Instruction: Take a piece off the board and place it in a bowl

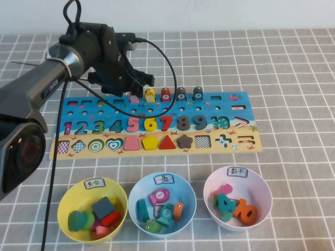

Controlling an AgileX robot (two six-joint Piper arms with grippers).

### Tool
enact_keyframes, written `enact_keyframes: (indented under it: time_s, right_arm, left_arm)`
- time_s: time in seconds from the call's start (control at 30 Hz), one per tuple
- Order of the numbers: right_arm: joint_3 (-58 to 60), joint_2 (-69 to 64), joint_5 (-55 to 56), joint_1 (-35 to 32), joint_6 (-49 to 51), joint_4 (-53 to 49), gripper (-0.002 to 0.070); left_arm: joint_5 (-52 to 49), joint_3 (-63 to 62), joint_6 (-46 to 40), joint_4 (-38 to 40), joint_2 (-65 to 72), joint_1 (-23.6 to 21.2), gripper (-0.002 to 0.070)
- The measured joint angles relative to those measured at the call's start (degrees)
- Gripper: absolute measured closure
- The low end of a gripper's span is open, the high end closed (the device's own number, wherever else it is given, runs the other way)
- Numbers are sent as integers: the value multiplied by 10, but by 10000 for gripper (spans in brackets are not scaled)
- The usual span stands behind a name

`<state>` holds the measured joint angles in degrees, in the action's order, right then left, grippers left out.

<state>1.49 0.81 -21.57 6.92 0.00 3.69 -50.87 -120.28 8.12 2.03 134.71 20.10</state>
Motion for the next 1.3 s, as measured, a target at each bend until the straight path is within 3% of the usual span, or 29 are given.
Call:
enact_keyframes:
  time_s: [0.23,1.3]
  right_arm:
    - [0,0,0,0,0,0,694]
    - [0,0,0,0,0,0,694]
  left_arm:
    - [9,0,0,14,0,0,314]
    - [14,0,0,16,12,0,316]
